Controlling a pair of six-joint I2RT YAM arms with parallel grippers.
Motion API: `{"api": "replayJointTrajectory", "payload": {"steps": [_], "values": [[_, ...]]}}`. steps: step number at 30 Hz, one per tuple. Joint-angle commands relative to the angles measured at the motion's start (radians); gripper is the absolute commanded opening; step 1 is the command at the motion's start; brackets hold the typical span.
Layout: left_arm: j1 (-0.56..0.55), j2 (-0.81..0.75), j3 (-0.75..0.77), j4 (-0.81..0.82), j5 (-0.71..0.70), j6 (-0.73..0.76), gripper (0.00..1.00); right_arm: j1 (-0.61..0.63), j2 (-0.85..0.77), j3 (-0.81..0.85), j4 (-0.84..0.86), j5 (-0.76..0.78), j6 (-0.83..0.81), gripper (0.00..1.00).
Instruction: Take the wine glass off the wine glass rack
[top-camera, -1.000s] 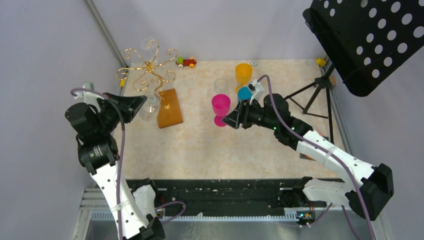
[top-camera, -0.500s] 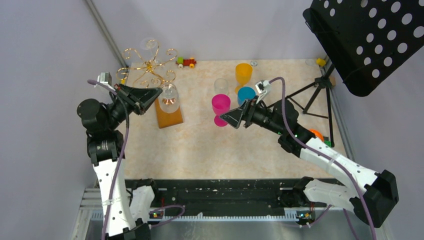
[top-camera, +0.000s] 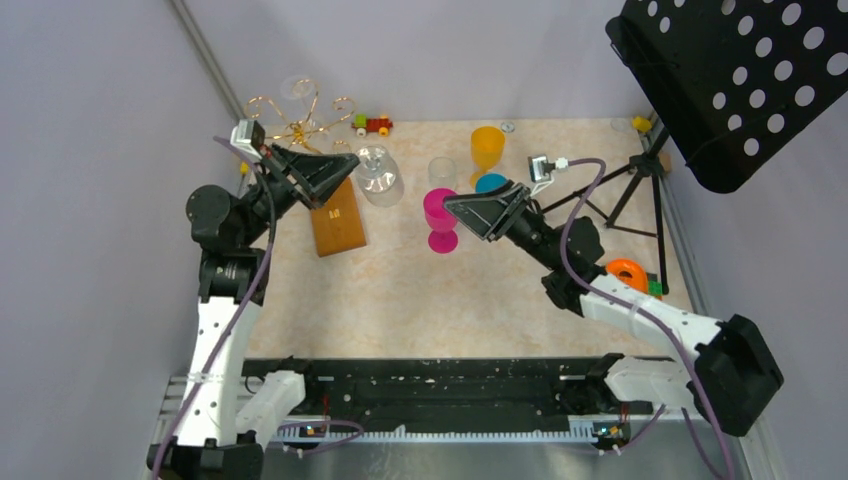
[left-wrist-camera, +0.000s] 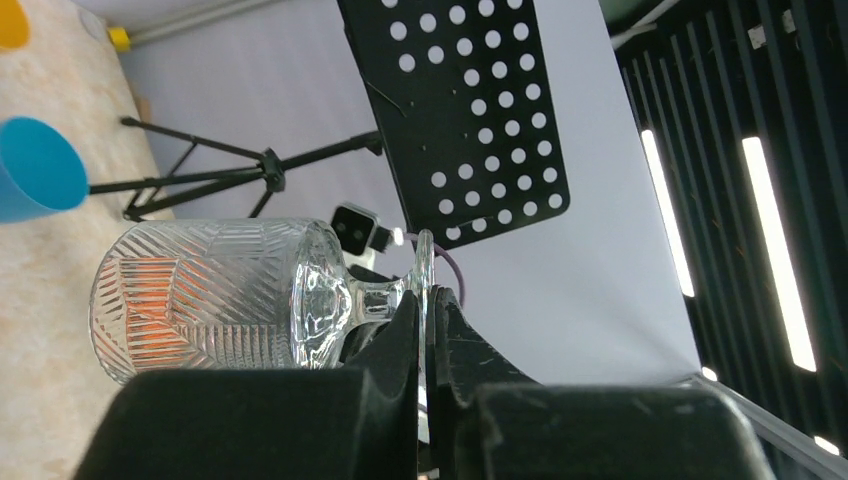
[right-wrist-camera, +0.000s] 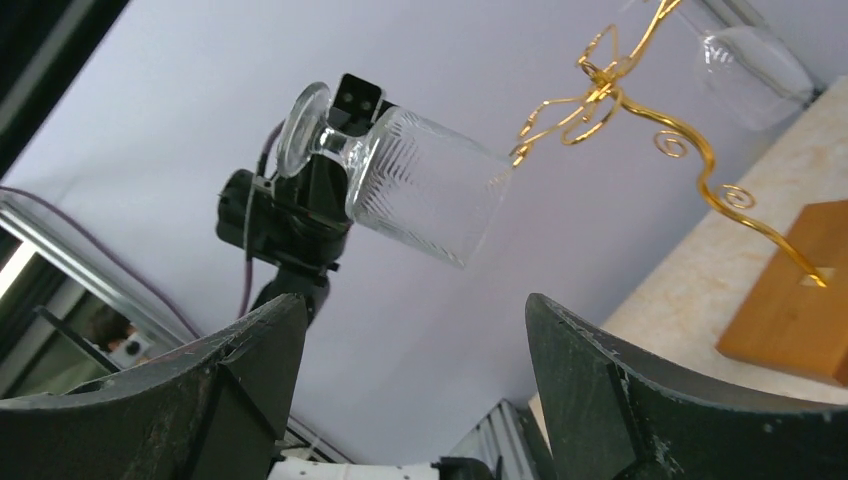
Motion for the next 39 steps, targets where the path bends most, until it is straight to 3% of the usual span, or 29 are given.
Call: {"api": "replayJointTrajectory", "payload": {"steps": [1, 14, 26, 31, 39], "values": [[-0.092, 0.031, 0.052, 0.163, -0.073, -0.057, 0.0, -0.006, 0.095, 0.045, 0.289, -0.012, 0.149, 0.82], [-0.22, 0.098, 0.074, 0.269, -0.159, -0.143, 0.0, -0.006, 0.291, 0.052, 0.735, -0.006, 0.397, 0.81], [-0.319, 0.136, 0.098, 0.328, -0.214, -0.199, 0.0, -0.006, 0.325, 0.158, 0.748, -0.051, 0.389, 0.78], [-0.376, 0.166, 0.114, 0.346, -0.235, -0.203, 0.0, -0.006, 0.348, 0.188, 0.841, -0.049, 0.4, 0.67], [-0.414, 0.156, 0.073, 0.392, -0.305, -0.211, 0.0, -0.004, 0.267, 0.192, 0.839, -0.071, 0.288, 0.22]]}}
